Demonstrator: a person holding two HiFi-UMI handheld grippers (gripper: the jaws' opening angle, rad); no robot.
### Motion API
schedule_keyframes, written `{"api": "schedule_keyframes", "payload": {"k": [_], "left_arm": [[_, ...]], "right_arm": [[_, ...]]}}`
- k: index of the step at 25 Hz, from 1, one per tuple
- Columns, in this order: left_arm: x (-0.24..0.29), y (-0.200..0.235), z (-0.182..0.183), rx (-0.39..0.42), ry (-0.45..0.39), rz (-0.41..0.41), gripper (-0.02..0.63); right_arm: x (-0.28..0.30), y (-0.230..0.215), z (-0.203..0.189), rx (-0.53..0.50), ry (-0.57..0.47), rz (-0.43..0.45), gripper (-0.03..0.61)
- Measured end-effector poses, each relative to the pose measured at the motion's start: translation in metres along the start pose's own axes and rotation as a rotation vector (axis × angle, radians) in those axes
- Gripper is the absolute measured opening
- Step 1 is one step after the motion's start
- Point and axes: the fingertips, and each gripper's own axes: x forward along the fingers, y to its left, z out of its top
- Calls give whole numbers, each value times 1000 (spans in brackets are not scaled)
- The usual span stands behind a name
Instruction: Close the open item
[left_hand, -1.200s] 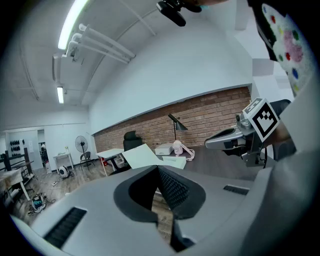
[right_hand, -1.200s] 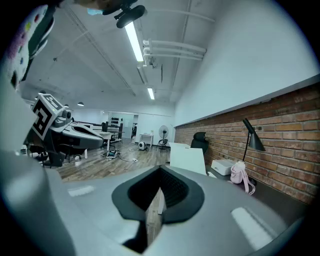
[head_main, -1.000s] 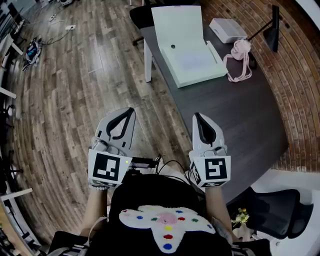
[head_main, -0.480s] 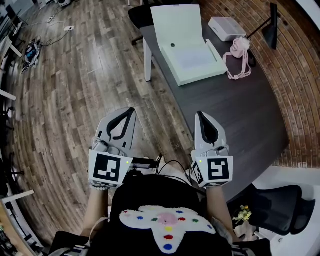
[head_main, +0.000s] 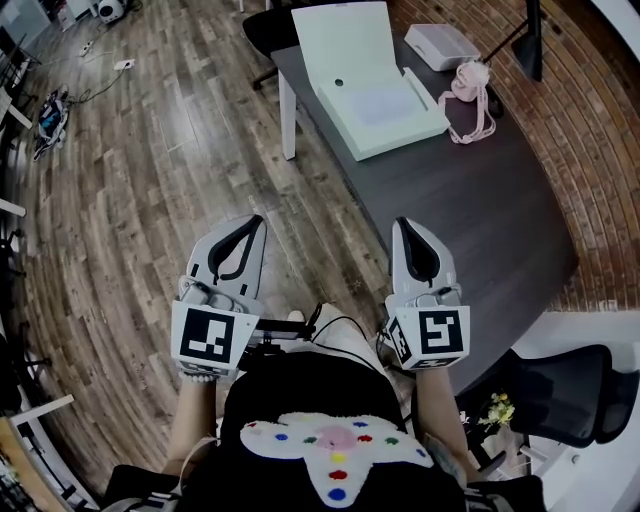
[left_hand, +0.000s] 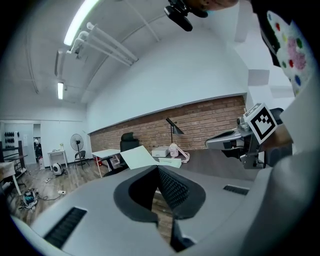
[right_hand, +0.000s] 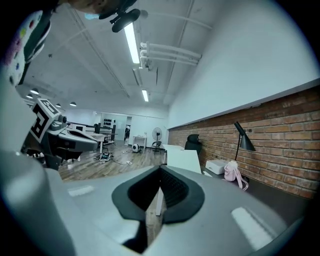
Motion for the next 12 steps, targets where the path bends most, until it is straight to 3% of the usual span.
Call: {"api": "schedule_keyframes", "payload": {"k": [12], "left_arm": [[2,22,0,26,-14,35,3]], "right_arm": [[16,5,-7,4,15,10,9]]}}
